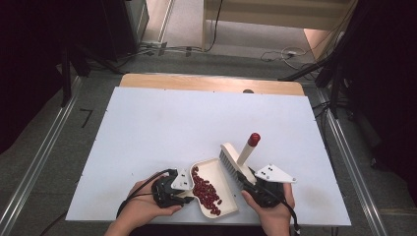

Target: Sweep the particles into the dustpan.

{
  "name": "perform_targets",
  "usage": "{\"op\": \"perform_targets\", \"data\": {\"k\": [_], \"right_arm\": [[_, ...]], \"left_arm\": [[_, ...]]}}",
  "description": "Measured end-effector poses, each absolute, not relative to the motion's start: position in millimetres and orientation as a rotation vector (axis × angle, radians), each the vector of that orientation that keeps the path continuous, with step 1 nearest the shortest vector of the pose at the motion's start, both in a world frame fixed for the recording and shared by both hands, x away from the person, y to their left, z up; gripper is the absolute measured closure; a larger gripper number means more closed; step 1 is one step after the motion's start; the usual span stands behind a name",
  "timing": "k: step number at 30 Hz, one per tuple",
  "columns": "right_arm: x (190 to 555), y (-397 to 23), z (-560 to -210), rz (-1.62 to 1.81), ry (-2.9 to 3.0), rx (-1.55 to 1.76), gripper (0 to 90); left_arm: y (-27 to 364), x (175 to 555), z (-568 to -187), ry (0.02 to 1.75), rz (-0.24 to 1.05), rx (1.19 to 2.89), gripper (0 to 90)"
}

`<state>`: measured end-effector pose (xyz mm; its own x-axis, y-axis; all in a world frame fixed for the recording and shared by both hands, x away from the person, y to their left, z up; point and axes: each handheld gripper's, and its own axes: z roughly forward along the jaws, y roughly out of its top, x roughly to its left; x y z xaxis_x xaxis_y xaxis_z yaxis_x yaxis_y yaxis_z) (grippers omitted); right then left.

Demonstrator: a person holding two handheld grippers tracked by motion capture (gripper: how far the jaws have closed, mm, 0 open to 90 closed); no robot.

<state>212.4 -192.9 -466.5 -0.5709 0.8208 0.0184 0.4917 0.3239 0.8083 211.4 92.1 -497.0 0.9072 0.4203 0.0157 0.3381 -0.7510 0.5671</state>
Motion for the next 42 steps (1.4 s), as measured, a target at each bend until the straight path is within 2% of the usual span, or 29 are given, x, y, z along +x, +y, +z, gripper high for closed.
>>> {"op": "perform_targets", "data": {"k": [15,20,26,30,36,42], "right_arm": [[197,-163,-464,1.252,2.266,1.13,65.6],[199,-172,-457,1.297,2.233,1.155,65.6],[206,-185,-464,1.175,2.164,1.17,65.6],[203,-175,-474,1.155,2.185,1.152,65.6],[197,-158,-471,1.271,2.247,1.135,65.6],[199,-169,-462,1.308,2.206,1.151,65.6]], "left_arm": [[90,210,-496,0.537,0.205,2.506,66.2],[91,210,-496,0.537,0.2,2.506,66.2],[90,210,-496,0.543,0.197,2.502,66.2],[90,210,-496,0.545,0.196,2.504,66.2],[91,210,-496,0.539,0.198,2.508,66.2],[91,210,-497,0.542,0.193,2.503,66.2]]}}
